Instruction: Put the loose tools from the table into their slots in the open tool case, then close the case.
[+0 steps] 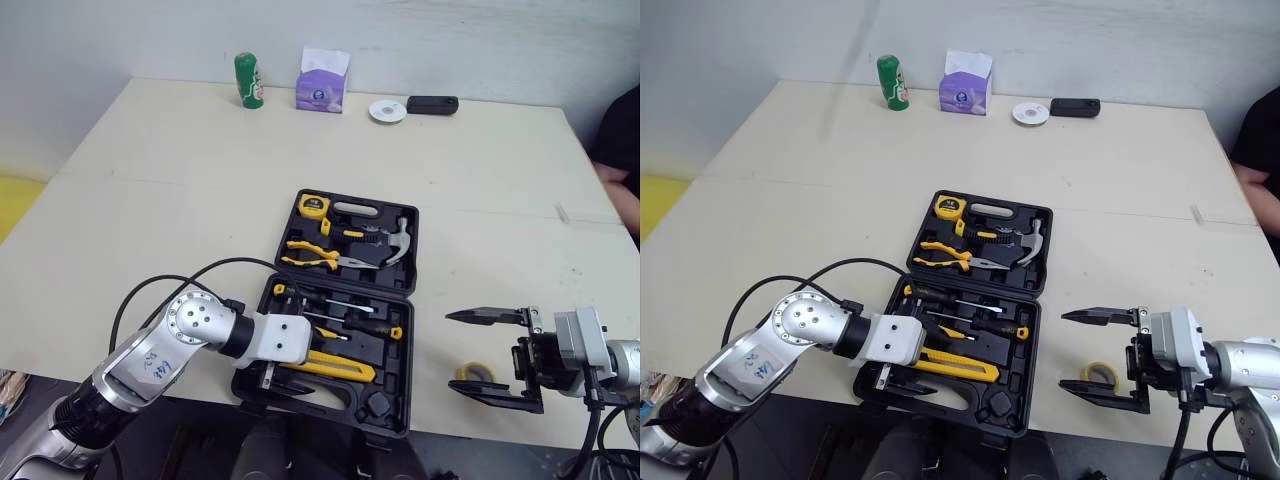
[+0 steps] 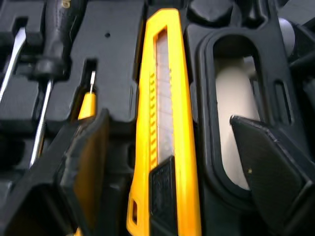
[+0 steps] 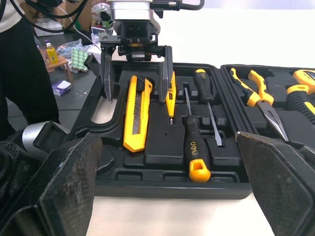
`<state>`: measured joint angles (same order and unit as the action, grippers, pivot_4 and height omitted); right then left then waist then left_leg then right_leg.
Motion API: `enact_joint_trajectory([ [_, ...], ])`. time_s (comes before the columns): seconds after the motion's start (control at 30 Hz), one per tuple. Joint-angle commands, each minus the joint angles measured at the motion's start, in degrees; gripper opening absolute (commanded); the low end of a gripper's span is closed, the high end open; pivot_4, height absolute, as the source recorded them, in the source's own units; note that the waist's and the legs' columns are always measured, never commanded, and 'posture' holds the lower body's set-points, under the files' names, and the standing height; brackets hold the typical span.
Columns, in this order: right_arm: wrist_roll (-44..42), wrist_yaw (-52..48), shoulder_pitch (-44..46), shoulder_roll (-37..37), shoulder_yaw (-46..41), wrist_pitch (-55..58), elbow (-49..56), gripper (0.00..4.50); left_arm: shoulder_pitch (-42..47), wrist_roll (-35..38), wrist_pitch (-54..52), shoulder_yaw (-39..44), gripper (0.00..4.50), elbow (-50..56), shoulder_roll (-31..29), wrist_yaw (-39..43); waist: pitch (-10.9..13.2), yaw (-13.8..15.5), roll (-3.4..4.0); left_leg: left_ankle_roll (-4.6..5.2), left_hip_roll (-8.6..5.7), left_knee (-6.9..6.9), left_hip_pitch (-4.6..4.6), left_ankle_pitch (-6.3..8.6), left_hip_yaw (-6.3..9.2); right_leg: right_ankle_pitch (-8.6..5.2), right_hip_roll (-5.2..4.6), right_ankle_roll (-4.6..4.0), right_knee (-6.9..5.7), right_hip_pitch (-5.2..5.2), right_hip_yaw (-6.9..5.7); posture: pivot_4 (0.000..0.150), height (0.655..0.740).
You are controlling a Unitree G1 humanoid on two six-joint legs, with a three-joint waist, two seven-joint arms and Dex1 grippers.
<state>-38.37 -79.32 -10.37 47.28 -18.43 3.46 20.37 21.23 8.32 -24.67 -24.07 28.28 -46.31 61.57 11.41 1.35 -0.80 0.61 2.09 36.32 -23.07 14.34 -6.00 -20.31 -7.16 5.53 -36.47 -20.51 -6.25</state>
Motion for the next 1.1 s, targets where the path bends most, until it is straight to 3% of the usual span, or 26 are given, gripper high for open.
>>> enact_joint_trajectory([
  [0.03, -0.55, 0.22, 0.47, -0.04, -0.74, -0.39, 0.94, 4.50, -0.04, 1.26, 2.40, 2.03, 3.91, 0.32, 1.07, 0.50, 0.00, 0.00, 0.00, 0.00, 0.00, 0.00, 0.00, 0.00, 0.00, 0.00, 0.00, 0.00, 0.00, 0.00, -0.01, 0.150, 0.7400],
  [0.17, -0.41, 0.38, 0.73, -0.22, -0.52, -0.33, 0.87, 4.50, -0.45, 3.33, 5.81, 4.46, 3.91, -0.66, 3.00, 0.78, 0.00, 0.01, 0.00, 0.00, 0.00, 0.01, -0.01, 0.00, 0.00, 0.00, -0.02, 0.00, -0.01, 0.00, -0.01, 0.150, 0.7400],
  [0.3, -0.18, 0.56, 0.93, -0.43, -0.40, -0.33, 0.55, 4.50, -2.39, 13.58, 8.80, 10.81, 3.91, -1.27, 6.95, 3.41, 0.00, -0.10, 0.00, 0.01, 0.01, 0.04, -0.01, 0.00, 0.00, 0.00, -0.04, 0.00, -0.03, 0.00, -0.01, 0.150, 0.7400],
  [0.4, -0.40, 0.82, 0.90, -0.83, -0.50, -0.12, 0.24, 4.50, -3.72, 20.28, 6.85, 15.58, 3.00, -1.68, 9.28, 3.16, 0.00, -0.06, 0.00, 0.01, 0.02, 0.10, -0.01, 0.00, 0.02, 0.00, -0.21, 0.00, -0.06, 0.02, -0.04, 0.150, 0.7400],
  [0.6, -0.21, 0.17, -0.36, -1.22, -1.77, -0.82, -0.95, 4.50, -6.83, 17.67, 10.47, 15.67, 0.20, -5.97, 8.04, 5.21, 0.00, -0.08, 0.00, 0.01, -0.04, 0.13, 0.01, 0.01, 0.00, 0.00, -0.03, 0.00, -0.09, 0.02, -0.04, 0.150, 0.7400],
  [0.63, -0.28, 0.07, -0.50, -1.14, -1.97, -0.88, -1.02, 4.50, -7.36, 16.76, 11.02, 14.95, 0.04, -6.45, 7.88, 5.34, 0.00, -0.06, 0.00, 0.03, -0.04, 0.13, 0.01, 0.02, -0.01, 0.00, -0.04, 0.00, -0.09, 0.02, -0.04, 0.150, 0.7400],
  [0.8, -0.39, 0.04, -0.44, -0.84, -2.34, -1.01, -1.43, 4.50, -9.33, 10.29, 15.65, 10.87, 0.04, -8.92, 6.38, 6.63, 0.00, -0.01, 0.00, 0.09, -0.04, 0.14, 0.00, 0.05, -0.01, 0.00, -0.06, 0.00, -0.09, 0.02, -0.04, 0.150, 0.7400],
  [1.1, -0.06, 0.81, -0.08, -0.86, -1.88, -0.74, -1.14, 4.50, -9.82, 8.85, 13.08, 9.42, 0.04, -9.82, 8.87, 3.11, 0.00, -0.06, 0.00, 0.16, -0.03, 0.14, 0.00, 0.10, -0.02, 0.00, -0.27, 0.00, -0.09, 0.02, -0.05, 0.150, 0.7400],
])
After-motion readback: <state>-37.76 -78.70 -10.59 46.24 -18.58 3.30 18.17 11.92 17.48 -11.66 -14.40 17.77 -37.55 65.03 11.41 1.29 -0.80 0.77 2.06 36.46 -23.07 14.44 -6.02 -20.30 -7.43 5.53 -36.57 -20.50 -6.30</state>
